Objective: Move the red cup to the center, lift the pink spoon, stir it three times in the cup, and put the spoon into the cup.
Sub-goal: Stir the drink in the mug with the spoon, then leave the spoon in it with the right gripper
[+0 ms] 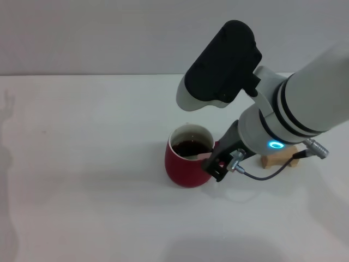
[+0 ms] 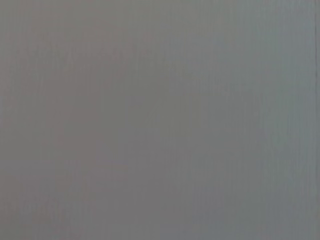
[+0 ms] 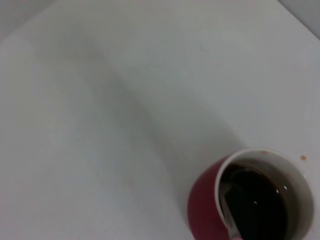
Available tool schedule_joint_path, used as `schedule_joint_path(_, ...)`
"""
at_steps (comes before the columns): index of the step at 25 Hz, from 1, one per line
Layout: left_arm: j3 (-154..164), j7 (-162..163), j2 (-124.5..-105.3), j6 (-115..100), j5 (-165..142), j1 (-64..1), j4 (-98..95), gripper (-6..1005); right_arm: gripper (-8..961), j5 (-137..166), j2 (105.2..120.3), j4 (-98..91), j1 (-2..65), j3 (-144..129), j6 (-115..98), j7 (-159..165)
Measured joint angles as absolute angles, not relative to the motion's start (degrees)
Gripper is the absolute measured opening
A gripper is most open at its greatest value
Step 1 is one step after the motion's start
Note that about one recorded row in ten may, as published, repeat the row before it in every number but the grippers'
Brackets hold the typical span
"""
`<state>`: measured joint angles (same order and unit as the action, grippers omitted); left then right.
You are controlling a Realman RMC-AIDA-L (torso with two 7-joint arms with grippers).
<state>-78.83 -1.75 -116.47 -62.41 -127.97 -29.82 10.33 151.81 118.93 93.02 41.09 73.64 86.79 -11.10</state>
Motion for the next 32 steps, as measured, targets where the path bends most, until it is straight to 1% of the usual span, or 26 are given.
schedule_joint_path(10, -78.8, -1.8, -116.47, -62.3, -128.1, -30.0, 10.3, 844, 153, 153.2, 118.74, 87.0, 43.6, 76.3, 81.3, -13.0)
schedule_joint_path(15, -78.8, -1.8, -116.59, -62.2, -128.1, -30.0, 10.3, 844, 153, 156.6, 118.74, 85.7, 43.7, 77.3, 80.3, -13.3)
schedule_joint_path(25, -78.8, -1.8, -116.63, -62.1, -128.1, -30.0, 10.3, 844, 153, 154.8, 119.04, 91.3, 42.4, 76.9, 84.8, -13.3)
schedule_joint_path(32, -78.8, -1.8, -116.63, -62.1, -128.1, -30.1, 10.3, 844, 153, 153.0, 119.0, 90.5, 43.1, 77.1, 82.3, -13.2)
